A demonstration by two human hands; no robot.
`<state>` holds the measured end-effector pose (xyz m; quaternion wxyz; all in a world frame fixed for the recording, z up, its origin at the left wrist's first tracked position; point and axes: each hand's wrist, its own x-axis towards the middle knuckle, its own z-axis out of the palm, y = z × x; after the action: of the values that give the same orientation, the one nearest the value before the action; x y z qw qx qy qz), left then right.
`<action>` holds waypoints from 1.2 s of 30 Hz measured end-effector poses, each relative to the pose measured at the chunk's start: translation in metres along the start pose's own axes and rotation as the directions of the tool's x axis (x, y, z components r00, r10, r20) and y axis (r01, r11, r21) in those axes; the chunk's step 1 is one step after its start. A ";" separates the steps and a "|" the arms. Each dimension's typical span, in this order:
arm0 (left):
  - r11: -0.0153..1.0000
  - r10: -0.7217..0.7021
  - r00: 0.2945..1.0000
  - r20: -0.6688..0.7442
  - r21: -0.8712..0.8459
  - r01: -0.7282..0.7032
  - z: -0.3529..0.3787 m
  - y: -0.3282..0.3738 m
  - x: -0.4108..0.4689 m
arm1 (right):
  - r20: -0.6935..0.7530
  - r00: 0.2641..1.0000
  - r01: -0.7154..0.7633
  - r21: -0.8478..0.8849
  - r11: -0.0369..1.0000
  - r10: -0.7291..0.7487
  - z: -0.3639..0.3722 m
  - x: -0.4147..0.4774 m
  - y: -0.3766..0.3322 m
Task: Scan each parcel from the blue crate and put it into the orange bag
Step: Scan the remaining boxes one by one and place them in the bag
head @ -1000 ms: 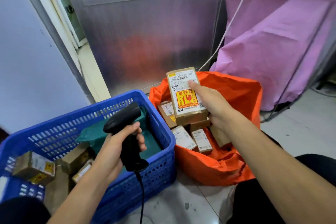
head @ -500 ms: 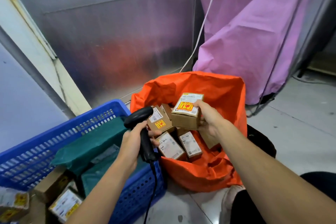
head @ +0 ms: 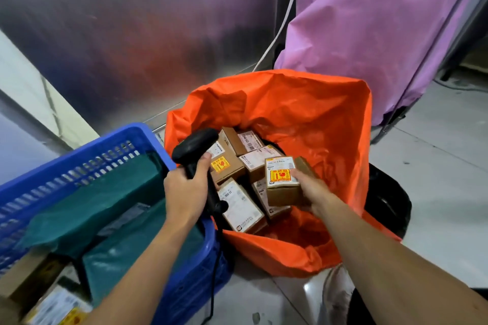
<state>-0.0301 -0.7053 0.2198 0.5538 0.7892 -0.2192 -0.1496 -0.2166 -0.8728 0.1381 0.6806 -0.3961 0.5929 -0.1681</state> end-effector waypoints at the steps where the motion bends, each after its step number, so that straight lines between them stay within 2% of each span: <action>1: 1.000 0.010 0.998 -0.055 0.011 -0.009 0.004 -0.005 0.000 | -0.007 1.000 0.010 -0.036 0.999 -0.010 0.002 0.008 0.003; 5: 0.990 0.122 0.989 -0.087 0.088 -0.114 0.019 -0.021 -0.002 | -0.017 0.999 0.031 -0.224 0.974 -0.036 0.008 0.049 0.023; 11: 0.956 0.204 0.978 -0.040 0.224 -0.191 0.019 -0.027 0.000 | 0.005 0.999 0.035 -0.311 0.950 -0.035 0.038 0.070 0.036; 16: 0.939 0.231 0.972 -0.042 0.271 -0.212 0.023 -0.023 0.000 | -0.128 0.991 -0.046 -0.605 0.795 -0.040 0.058 0.083 0.055; 21: 0.946 0.219 0.974 -0.064 0.259 -0.196 0.025 -0.024 0.003 | -0.014 0.997 0.042 -0.679 0.733 -0.071 0.059 0.090 0.066; 25: 0.937 0.222 0.974 -0.055 0.287 -0.197 0.026 -0.020 0.006 | 0.046 0.997 0.076 -0.675 0.733 -0.061 0.054 0.105 0.064; 27: 0.927 0.214 0.976 -0.034 0.321 -0.193 0.027 -0.020 0.007 | 0.019 0.994 0.088 -0.694 0.715 -0.103 0.051 0.102 0.058; 28: 0.922 0.213 0.977 -0.018 0.336 -0.194 0.027 -0.021 0.008 | -0.039 0.987 0.082 -0.704 0.706 -0.154 0.050 0.101 0.054; 30: 0.909 0.211 0.977 0.003 0.366 -0.198 0.028 -0.021 0.008 | -0.204 0.937 0.060 -0.707 0.705 -0.284 0.044 0.101 0.045; 32: 0.902 0.211 0.977 0.014 0.383 -0.200 0.028 -0.021 0.008 | -0.347 0.840 0.042 -0.726 0.686 -0.418 0.034 0.101 0.036; 34: 0.900 0.209 0.978 0.005 0.391 -0.194 0.028 -0.020 0.007 | -0.408 0.754 0.037 -0.756 0.653 -0.515 0.020 0.107 0.029; 35: 0.900 0.207 0.978 -0.001 0.391 -0.190 0.028 -0.019 0.007 | -0.425 0.731 0.027 -0.763 0.646 -0.533 0.014 0.111 0.028; 36: 0.901 0.204 0.979 -0.005 0.392 -0.186 0.028 -0.019 0.007 | -0.438 0.743 0.006 -0.752 0.659 -0.506 0.007 0.117 0.026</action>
<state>-0.0343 -0.7261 0.1927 0.4030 0.8608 -0.3095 -0.0289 -0.1879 -0.9358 0.0397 0.2089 -0.6331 0.7308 -0.1463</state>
